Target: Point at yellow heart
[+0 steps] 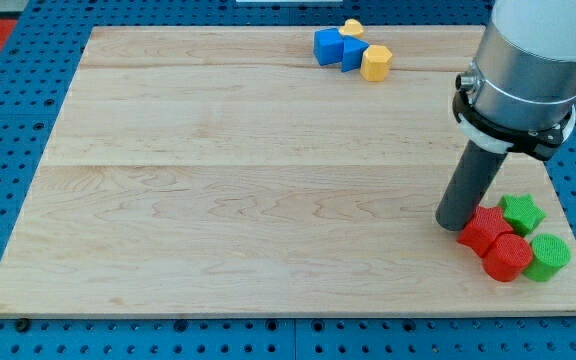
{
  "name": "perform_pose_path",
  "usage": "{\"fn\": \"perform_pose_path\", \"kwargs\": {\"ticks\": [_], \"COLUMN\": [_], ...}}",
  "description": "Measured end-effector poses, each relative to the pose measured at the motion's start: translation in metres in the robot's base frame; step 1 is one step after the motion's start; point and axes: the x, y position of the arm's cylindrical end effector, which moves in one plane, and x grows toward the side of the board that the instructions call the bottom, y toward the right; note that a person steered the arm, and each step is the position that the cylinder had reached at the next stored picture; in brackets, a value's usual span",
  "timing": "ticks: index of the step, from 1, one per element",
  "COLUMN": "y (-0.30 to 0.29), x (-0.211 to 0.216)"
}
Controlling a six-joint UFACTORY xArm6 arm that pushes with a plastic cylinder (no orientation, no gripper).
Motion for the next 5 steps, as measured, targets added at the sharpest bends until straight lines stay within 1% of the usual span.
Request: {"fn": "perform_pose_path", "kwargs": {"ticks": [1,2,3,4,5], "y": [-0.052,-0.088,-0.040,0.005,-0.018], "x": [-0.022,-0.097,-0.169,-0.231,-0.320]}}
